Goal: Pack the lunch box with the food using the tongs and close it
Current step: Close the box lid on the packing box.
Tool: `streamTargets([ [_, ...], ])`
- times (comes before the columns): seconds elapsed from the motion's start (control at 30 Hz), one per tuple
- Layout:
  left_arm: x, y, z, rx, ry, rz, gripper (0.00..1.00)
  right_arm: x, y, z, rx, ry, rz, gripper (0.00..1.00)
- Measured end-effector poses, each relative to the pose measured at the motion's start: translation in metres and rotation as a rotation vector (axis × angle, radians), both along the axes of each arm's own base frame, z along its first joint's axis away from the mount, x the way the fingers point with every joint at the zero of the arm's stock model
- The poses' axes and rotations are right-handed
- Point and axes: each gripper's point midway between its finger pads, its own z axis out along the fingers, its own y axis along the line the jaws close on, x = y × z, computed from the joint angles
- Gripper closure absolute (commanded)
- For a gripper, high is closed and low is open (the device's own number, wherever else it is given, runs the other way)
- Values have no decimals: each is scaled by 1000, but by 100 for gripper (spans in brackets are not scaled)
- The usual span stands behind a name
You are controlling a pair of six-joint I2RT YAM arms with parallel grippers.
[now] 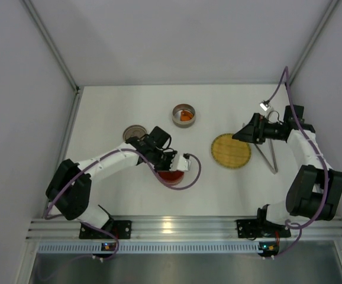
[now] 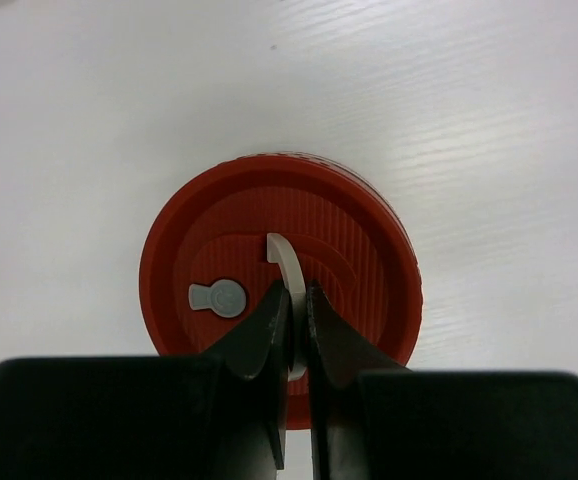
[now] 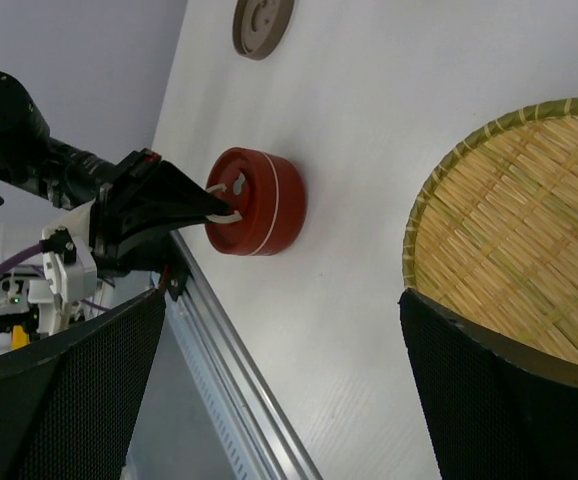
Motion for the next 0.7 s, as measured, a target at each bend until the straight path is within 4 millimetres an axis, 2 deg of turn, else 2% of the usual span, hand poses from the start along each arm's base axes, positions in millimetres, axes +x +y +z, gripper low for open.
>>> streamTargets([
  [0.2,-27,8,-3,3,-66,-375,100,0,-1,1,5,0,17,1],
  [0.33,-39,13,-6,4,-105,-561,100,-1,0,-3,9,18,21,1],
  [0.6,-49,23,-10,12,-181,-773,100,-2,0,-1,10,16,27,1],
  [0.7,-50,26,-9,17,-208,-820,95,-4,0,-2,9,19,30,1],
])
